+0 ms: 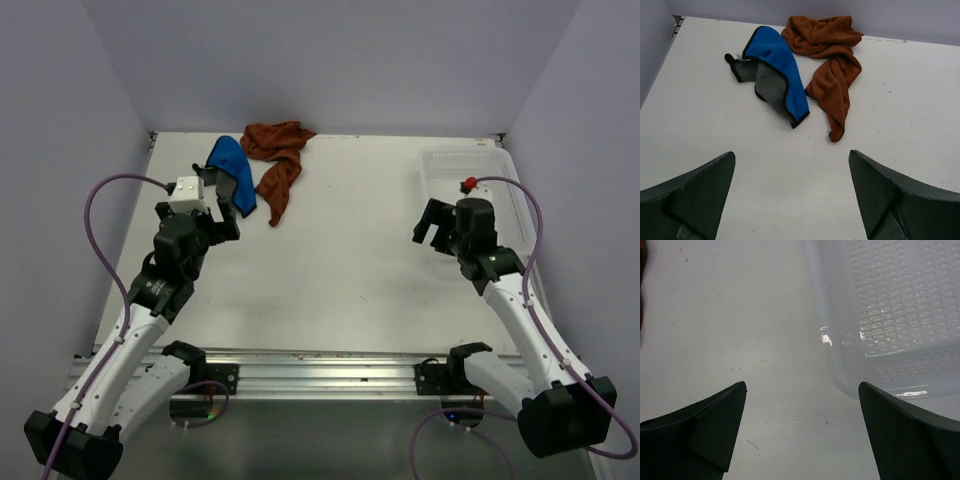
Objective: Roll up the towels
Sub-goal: Grab a towel with the left arm, then move the towel to the center of the board, then flatten the towel
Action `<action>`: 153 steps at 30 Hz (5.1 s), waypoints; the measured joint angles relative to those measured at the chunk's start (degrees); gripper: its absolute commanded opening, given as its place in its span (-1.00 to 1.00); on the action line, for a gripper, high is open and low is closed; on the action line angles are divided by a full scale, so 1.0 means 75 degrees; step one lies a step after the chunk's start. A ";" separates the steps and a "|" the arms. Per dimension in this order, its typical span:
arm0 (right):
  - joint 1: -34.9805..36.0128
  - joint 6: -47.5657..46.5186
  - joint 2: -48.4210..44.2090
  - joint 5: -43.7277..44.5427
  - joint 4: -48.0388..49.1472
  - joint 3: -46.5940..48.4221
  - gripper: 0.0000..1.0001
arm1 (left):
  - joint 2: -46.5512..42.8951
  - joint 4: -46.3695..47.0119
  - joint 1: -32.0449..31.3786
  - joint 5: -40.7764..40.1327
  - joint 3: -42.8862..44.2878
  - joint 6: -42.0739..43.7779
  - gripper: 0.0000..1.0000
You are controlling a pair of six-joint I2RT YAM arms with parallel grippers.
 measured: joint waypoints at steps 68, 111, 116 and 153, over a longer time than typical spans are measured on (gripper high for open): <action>0.0251 0.0152 0.0134 -0.4237 0.0542 -0.0431 0.96 | 0.6356 -0.0784 0.1824 0.1402 0.3745 -0.1195 -1.00; 0.0361 0.1804 -0.0294 -0.2818 -0.0755 0.0312 0.83 | 0.5686 0.2830 -0.3110 0.2189 0.1454 -0.2975 0.64; 0.0364 0.1935 0.0105 -0.2725 -0.0493 0.0312 0.59 | 0.5438 0.2605 -0.3171 0.2037 0.1454 -0.2751 0.75; 0.2189 0.1204 0.4986 -0.2288 -0.0067 0.2760 0.22 | 0.7038 0.2130 0.0259 0.2530 0.0743 -0.2133 0.24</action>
